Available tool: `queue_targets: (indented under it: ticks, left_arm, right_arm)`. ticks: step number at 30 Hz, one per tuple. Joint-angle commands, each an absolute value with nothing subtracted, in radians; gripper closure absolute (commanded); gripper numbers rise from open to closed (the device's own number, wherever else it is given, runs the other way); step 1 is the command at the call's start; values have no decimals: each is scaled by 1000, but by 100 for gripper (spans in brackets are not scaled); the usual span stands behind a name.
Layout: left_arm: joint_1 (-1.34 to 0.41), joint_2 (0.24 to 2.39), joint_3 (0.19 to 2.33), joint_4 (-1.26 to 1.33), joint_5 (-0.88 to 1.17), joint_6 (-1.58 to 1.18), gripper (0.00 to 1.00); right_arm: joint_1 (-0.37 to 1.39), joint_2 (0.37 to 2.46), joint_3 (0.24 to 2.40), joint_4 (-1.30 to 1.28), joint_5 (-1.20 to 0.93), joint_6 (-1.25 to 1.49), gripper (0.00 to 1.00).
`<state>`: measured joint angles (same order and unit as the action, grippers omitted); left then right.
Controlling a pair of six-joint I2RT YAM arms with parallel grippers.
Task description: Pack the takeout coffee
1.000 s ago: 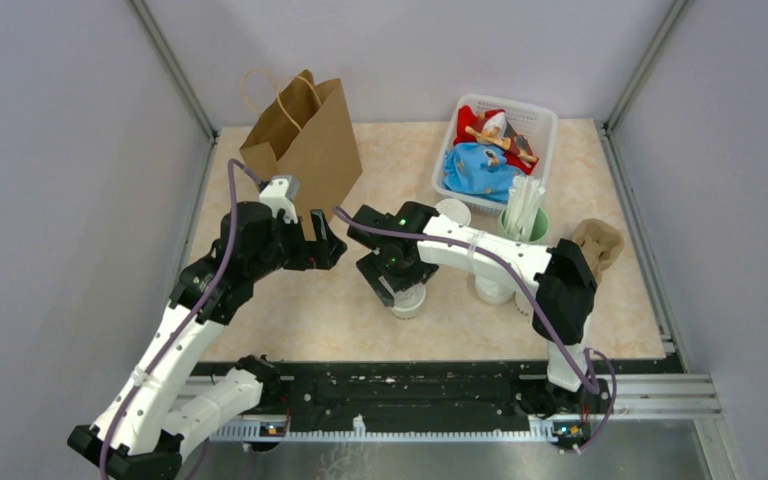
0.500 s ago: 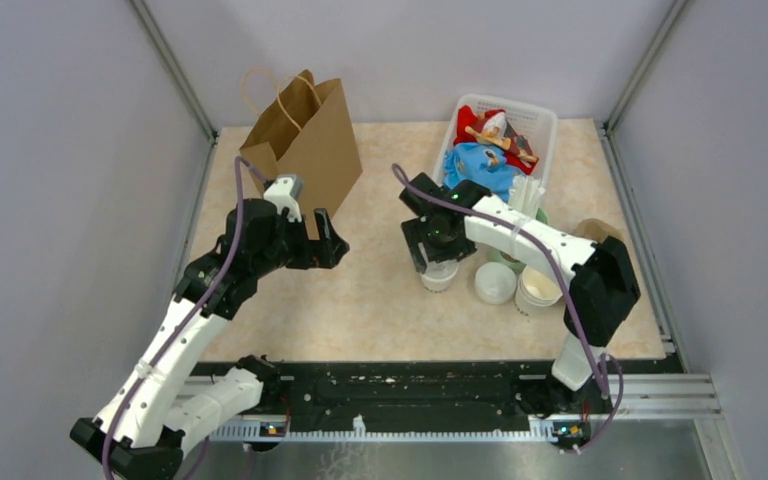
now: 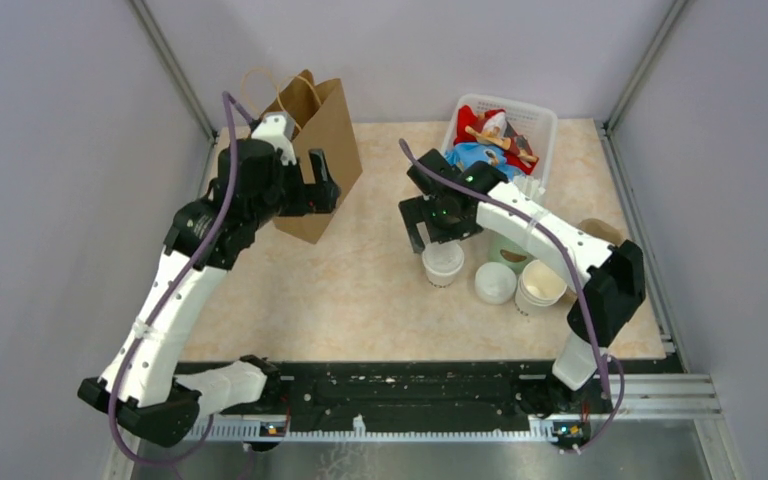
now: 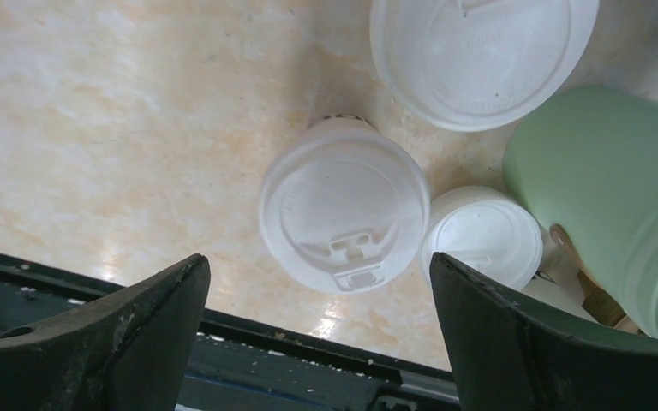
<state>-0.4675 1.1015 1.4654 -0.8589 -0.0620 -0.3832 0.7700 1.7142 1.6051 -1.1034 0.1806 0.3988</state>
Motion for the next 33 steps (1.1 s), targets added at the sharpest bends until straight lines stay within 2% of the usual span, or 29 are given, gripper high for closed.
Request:
queue_targets:
  ticks: [1, 5, 10, 14, 19, 24, 26, 30, 33]
  left_arm:
    - [-454, 1206, 1670, -916, -284, -306, 2]
    - [-375, 1329, 1804, -903, -360, -229, 2]
    - [-293, 1468, 1909, -829, -301, -187, 2]
    - [-206, 1588, 1973, -778, -163, -211, 2]
    - [-160, 1726, 2059, -757, -6, -237, 14]
    - [-144, 1752, 2032, -636, 75, -242, 35]
    - [-144, 1753, 2042, -615, 109, -234, 46]
    - [-144, 1725, 2037, -615, 178, -214, 75]
    - [-144, 1674, 1967, -617, 230, -211, 86]
  right_arm:
    - [767, 1641, 1787, -1158, 159, 360, 1]
    - [762, 1643, 1910, -1207, 184, 337, 1]
    - [715, 1627, 1947, -1189, 176, 275, 1]
    - [637, 1636, 1987, -1200, 128, 230, 1]
    - [575, 1642, 2040, -1206, 85, 188, 1]
    - [536, 1626, 2032, -1205, 64, 198, 1]
    - [519, 1609, 2041, -1208, 78, 212, 1]
    - [471, 1589, 2088, -1224, 93, 263, 2]
    - [440, 1567, 2104, -1240, 100, 297, 2]
